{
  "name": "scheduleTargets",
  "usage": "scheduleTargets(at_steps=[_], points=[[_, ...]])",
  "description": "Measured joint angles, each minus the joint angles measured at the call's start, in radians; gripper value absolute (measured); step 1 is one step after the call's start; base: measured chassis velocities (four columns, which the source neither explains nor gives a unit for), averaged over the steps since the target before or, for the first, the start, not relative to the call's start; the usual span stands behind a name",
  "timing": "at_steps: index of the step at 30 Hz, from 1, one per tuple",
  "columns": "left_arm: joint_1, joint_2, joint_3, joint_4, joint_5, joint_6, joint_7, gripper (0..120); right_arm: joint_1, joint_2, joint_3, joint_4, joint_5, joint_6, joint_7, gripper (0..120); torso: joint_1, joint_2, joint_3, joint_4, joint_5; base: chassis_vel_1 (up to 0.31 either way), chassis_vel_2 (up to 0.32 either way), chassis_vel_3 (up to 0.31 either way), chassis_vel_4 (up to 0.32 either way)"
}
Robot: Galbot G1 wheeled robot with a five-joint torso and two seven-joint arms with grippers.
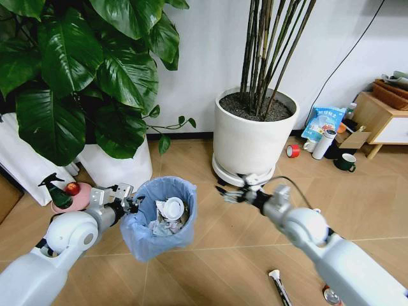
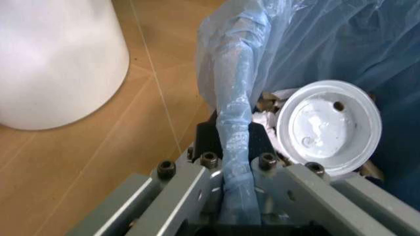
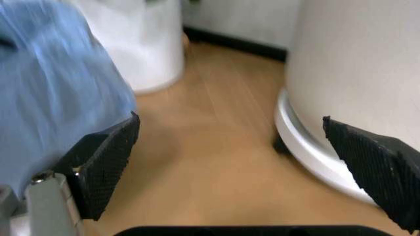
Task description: Pick up the trash bin and place the garbage on the floor into it.
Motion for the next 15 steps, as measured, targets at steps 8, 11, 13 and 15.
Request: scheduleTargets(at_steps=[8, 11, 13, 15], points=[[0.008, -0.019, 0.000, -0.010, 0.014, -0.001, 0.007, 0, -0.271, 0.021, 0.167, -0.023, -0.117, 0.098, -0.069, 100, 0.000, 0.000, 0.000, -0.0001, -0.0002, 0.000, 0.000, 0.000, 0.000], [0.014, -0.025, 0.001, -0.016, 0.020, -0.002, 0.010, 0, -0.367, 0.060, 0.212, -0.079, -0.225, 0.155, -0.110, 100, 0.000, 0.000, 0.000, 0.0000, -0.0004, 0.000, 0.000, 0.000, 0.000], [0.016, -0.025, 0.001, -0.019, 0.021, -0.003, 0.010, 0, -0.394, 0.076, 0.223, -0.102, -0.257, 0.170, -0.122, 100, 0.000, 0.000, 0.000, 0.0000, -0.0003, 0.000, 0.000, 0.000, 0.000], [0.017, -0.025, 0.001, -0.022, 0.021, -0.003, 0.010, 0, -0.432, 0.099, 0.243, -0.143, -0.305, 0.193, -0.143, 100, 0.000, 0.000, 0.000, 0.0000, -0.0002, 0.000, 0.000, 0.000, 0.000]])
